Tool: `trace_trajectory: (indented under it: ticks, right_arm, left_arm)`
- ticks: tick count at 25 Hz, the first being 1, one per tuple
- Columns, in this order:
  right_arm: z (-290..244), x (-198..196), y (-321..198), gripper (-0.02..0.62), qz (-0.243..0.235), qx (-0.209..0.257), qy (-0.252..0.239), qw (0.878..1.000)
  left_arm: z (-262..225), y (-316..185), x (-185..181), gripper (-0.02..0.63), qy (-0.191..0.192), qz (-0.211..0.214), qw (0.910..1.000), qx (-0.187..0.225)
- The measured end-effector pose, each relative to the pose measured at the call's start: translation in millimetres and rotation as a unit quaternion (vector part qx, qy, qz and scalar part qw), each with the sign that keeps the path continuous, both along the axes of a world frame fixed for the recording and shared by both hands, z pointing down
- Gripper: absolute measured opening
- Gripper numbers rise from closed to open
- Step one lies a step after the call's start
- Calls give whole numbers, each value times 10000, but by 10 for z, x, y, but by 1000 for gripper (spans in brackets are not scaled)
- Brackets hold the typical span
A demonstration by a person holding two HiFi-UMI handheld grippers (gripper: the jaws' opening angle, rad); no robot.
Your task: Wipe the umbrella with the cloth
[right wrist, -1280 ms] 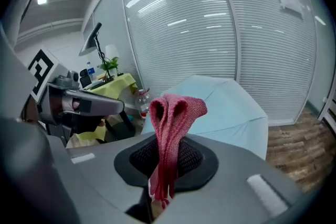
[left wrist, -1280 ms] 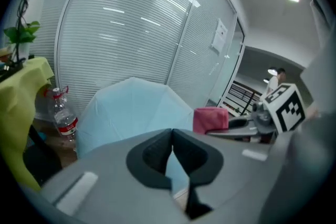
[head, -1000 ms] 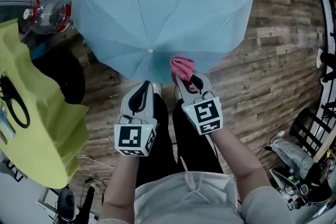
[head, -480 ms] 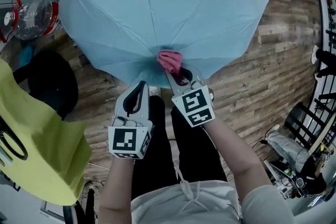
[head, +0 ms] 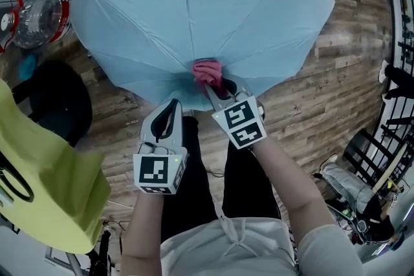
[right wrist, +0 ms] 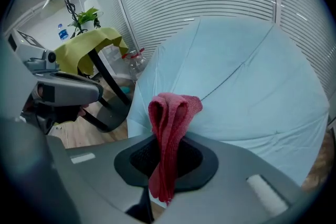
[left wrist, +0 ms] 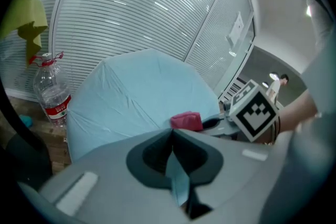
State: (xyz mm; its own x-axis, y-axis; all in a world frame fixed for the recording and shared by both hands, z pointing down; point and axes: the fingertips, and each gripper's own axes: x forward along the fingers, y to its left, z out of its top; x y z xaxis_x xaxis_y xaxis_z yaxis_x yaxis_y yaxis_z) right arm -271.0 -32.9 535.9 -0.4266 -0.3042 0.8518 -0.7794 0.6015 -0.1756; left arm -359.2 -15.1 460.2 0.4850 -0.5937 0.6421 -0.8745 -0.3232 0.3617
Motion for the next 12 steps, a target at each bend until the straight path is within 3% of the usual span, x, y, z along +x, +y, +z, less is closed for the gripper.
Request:
trace_trajectory:
  ticks: [6,12]
  right_arm:
    - [-34,88,-105,55,-293,-106,-106,9995]
    - [-177,469,-209,55,-374,-66,-272,9989]
  left_arm:
    - [-3,-40,217,7,63,-222,9997,-74]
    - [-38,1,594,8,-74,-490,9986,-186]
